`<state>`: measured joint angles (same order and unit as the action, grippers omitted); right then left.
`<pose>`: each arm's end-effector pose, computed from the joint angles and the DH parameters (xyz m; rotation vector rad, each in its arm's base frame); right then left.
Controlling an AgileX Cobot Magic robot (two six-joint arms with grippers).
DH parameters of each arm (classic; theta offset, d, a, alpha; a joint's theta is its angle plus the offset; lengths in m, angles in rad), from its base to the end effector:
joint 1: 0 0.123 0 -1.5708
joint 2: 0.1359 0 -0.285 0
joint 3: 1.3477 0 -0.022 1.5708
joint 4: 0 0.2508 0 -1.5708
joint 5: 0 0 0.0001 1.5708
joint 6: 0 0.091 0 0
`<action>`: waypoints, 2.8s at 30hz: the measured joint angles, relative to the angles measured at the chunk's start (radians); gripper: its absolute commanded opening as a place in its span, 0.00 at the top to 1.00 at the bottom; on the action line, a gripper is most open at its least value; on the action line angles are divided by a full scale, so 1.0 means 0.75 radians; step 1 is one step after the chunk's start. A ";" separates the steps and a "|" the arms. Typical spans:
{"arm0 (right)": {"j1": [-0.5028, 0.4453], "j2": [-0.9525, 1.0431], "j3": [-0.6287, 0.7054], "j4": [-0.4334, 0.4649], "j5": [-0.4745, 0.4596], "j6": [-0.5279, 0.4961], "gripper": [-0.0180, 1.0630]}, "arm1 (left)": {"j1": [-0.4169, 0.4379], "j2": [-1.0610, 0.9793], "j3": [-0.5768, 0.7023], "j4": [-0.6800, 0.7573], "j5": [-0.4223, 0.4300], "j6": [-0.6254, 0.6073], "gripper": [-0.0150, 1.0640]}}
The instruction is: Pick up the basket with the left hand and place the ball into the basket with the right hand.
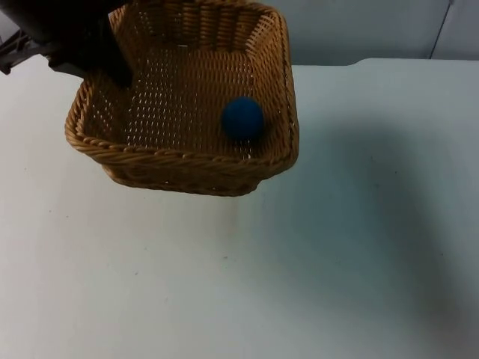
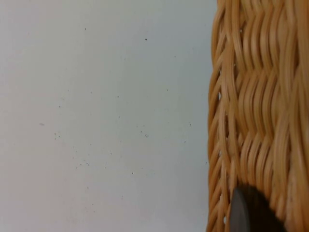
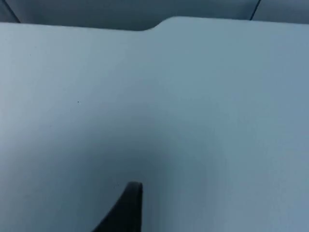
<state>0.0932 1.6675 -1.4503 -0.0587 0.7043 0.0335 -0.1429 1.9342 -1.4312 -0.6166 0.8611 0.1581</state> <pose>0.3770 0.0318 0.3222 -0.1078 2.4010 -0.0076 0.3964 -0.0974 0.2165 -0.0541 2.7603 -0.7378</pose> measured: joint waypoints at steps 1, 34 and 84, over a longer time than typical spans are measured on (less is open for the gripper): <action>0.000 -0.060 0.047 0.001 -0.047 0.012 0.06 | 0.000 0.000 0.000 0.000 0.003 0.000 0.99; 0.000 -0.973 0.901 -0.161 -0.432 0.230 0.06 | -0.015 0.018 0.000 -0.008 -0.011 0.071 0.99; 0.000 -0.974 0.901 -0.272 -0.424 0.227 0.06 | -0.107 0.307 0.186 -0.579 -0.419 0.489 0.99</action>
<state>0.0932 0.9370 -0.7743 -0.2624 0.3865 0.2040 -0.2234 2.1644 -1.2920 -1.0507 0.5472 0.5247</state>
